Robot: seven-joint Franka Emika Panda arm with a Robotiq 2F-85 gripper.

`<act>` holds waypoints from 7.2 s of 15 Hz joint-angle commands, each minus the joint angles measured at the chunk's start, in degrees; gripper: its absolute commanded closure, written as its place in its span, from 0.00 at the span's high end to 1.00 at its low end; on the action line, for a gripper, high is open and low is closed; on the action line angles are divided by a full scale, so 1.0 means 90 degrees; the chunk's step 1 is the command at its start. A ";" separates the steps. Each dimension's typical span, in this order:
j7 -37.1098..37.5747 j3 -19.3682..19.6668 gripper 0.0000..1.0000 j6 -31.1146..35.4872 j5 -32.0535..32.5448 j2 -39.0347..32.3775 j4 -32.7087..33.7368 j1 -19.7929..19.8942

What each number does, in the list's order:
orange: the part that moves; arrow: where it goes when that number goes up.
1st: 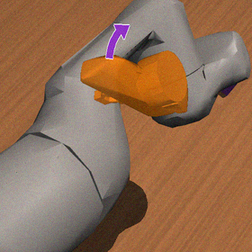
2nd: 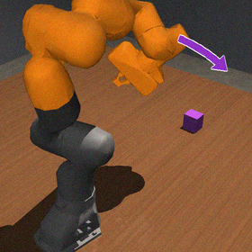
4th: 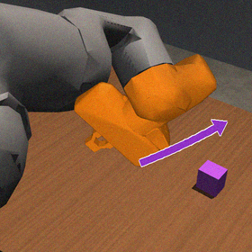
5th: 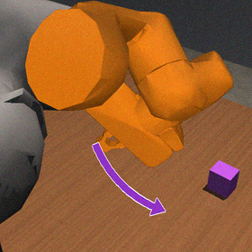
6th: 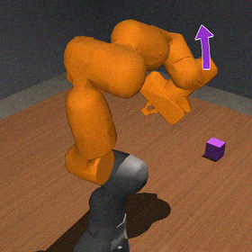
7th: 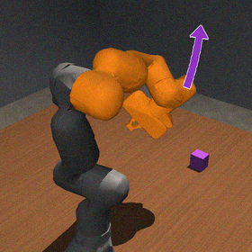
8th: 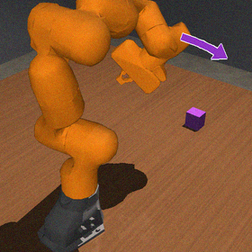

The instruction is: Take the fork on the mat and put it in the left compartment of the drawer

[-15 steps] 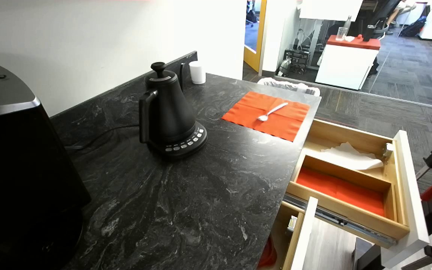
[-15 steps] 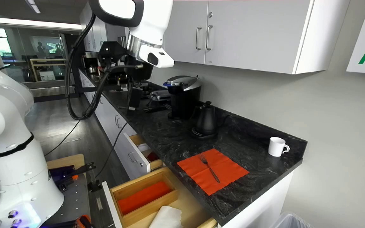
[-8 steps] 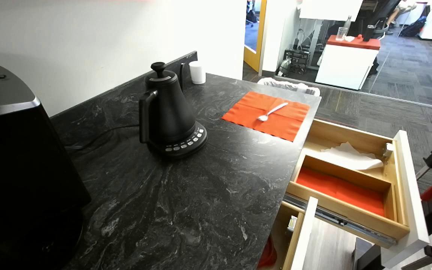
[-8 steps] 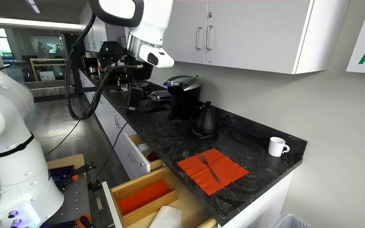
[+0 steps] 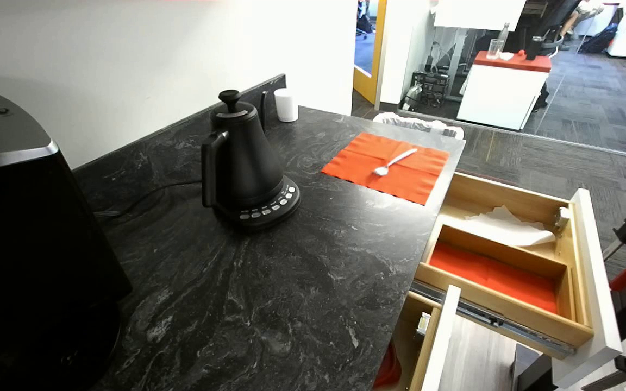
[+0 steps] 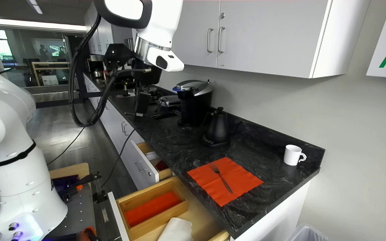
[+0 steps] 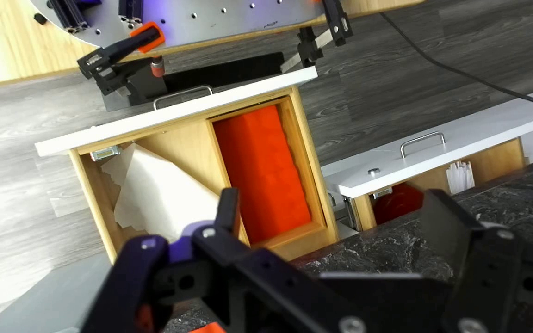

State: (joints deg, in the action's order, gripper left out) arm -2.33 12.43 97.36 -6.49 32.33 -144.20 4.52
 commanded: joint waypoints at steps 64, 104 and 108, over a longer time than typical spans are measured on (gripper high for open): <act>0.6314 -0.0714 1.00 0.5503 -0.2868 -0.6068 0.3145 -0.0073; 1.0332 -0.0749 1.00 0.5398 -0.2593 -0.7799 0.4022 0.0067; 1.0288 -0.0808 1.00 0.5387 -0.2651 -0.8027 0.4132 0.0161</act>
State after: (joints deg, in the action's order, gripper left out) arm 90.08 6.39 146.31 -29.53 -38.69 -108.20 4.22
